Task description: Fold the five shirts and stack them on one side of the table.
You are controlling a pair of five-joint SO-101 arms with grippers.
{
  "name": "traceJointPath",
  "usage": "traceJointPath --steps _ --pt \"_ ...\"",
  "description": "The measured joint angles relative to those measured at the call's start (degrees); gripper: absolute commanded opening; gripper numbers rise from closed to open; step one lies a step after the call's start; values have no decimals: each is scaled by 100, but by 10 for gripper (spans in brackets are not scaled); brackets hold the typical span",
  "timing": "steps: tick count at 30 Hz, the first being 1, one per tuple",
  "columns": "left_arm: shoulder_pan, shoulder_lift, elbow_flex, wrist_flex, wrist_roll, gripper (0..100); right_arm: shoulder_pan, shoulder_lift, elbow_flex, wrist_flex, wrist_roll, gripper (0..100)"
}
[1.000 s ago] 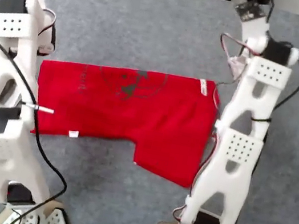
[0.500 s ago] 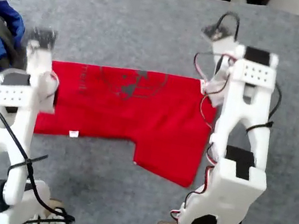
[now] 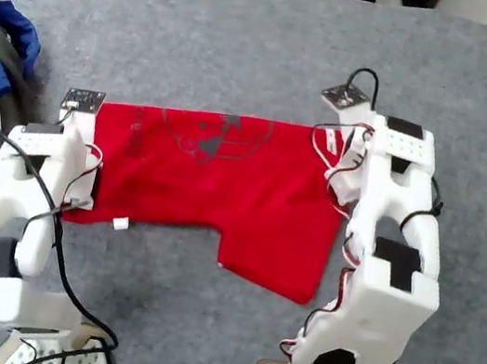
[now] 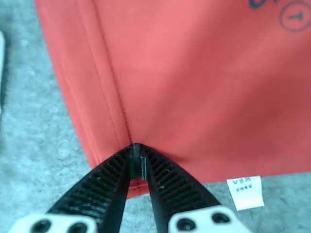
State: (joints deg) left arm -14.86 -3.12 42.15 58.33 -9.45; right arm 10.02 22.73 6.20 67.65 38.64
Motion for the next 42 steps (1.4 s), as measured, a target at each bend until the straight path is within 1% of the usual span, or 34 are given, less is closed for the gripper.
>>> traceJointPath --steps 3,6,11,18,22,25,28,30,32,35,38,42 --pt "0 70 -105 62 9 29 132 167 -18 -18 0 15" --pt "0 -26 -141 88 -141 29 246 176 -105 18 0 15" --pt "-9 -501 -141 88 -299 29 378 185 -607 703 35 15" --pt "-18 -1398 -141 88 -299 29 369 123 -1723 1574 35 15" --pt "-18 -1960 -290 88 -299 29 343 114 -2356 1749 35 15" --pt "-18 -2066 -624 -88 -299 29 88 123 -2699 1776 35 15" --pt "18 -1635 -1020 -308 -299 29 -273 343 -2980 1776 26 15" --pt "53 -1046 -1363 -396 -299 29 -492 615 -3174 1776 -9 15" --pt "53 -299 -1767 -571 -123 29 -580 958 -3402 1732 -88 15" --pt "35 923 -2382 -923 141 29 -571 1582 -3789 1618 -229 15" --pt "-88 2022 -2963 -1134 158 29 -554 2286 -4273 1600 -281 15" --pt "-229 2725 -3560 -1169 35 28 -290 3059 -5002 1626 -290 15"
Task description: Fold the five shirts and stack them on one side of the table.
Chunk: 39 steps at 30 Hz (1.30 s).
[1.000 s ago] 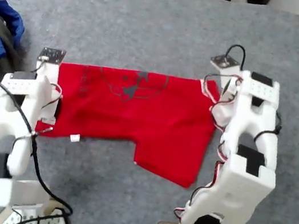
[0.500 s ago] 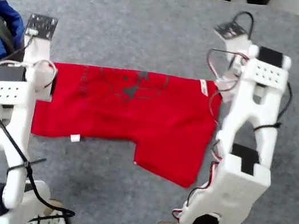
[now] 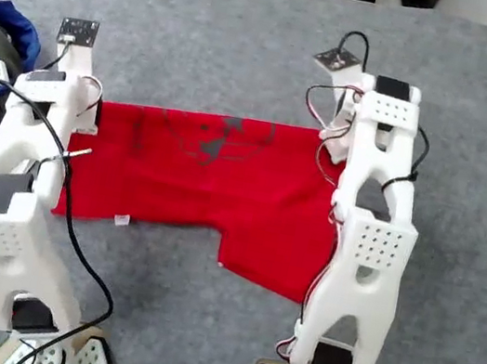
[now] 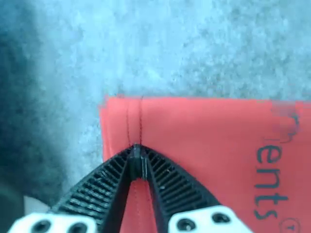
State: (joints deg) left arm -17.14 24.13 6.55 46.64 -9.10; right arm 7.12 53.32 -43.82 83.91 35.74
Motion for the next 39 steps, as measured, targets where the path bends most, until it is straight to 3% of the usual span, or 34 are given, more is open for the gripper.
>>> traceJointPath --steps 12,18,23,29,34,39 --pt "0 -62 -246 264 -149 27 211 580 -2673 1503 220 15" --pt "62 -1319 484 686 -721 29 202 580 -3235 1679 290 15" --pt "70 -2127 1099 264 -756 30 -88 580 -3244 1670 193 15" --pt "264 -1644 1152 -624 -211 30 -492 1134 -3305 1037 -141 15" --pt "273 -492 835 -510 -185 28 -475 1829 -3305 598 -387 15" --pt "149 -316 431 -211 -79 27 -369 1934 -3385 554 -404 15"
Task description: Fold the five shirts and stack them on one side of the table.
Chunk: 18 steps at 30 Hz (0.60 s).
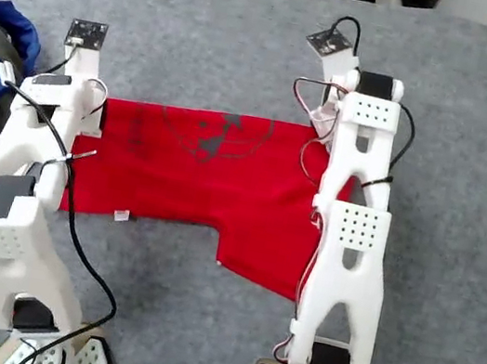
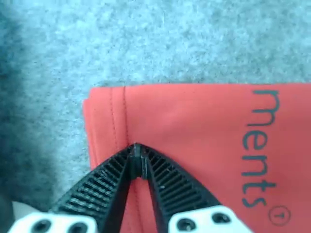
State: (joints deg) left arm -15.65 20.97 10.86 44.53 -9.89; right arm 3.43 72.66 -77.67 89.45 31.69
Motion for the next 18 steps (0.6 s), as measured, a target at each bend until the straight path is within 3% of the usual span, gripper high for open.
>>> traceJointPath --steps 10,15,18 --pt "-44 -308 9 457 18 27 167 -791 -167 624 18 15" --pt "-114 -1582 607 615 -18 27 167 -1503 -686 1099 18 15" --pt "-123 -2629 1459 615 -519 27 185 -1925 -563 1134 18 15"
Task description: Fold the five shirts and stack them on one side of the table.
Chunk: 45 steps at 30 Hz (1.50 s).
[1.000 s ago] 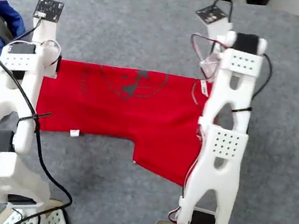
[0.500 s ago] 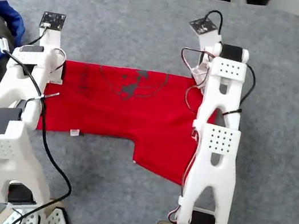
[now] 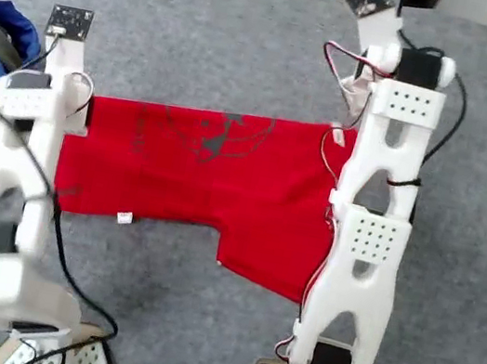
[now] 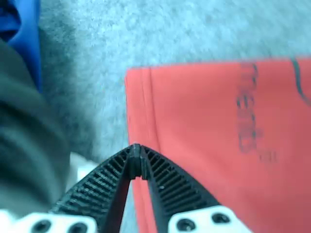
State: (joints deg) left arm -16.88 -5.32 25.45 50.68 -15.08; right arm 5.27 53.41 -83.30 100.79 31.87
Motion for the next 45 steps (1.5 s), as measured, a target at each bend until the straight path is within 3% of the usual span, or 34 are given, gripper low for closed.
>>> traceJointPath --steps 8,15,20,29,34,39,45 --pt "0 -2541 1952 422 -158 28 0 -466 1565 9 0 15" --pt "97 -3657 2866 879 -70 29 0 -1125 2681 9 492 15" --pt "589 -3701 3226 756 -26 29 0 -1495 3903 -229 659 15" --pt "826 -3235 3516 360 202 29 97 -1503 6031 -1952 659 15" --pt "193 -2136 3569 -387 202 29 123 -1600 6822 -2769 598 15" --pt "-413 -1319 3051 -360 -246 29 123 -1714 7077 -3024 589 15" --pt "-475 -1354 2954 -264 -571 28 105 -1714 7086 -3130 589 15"
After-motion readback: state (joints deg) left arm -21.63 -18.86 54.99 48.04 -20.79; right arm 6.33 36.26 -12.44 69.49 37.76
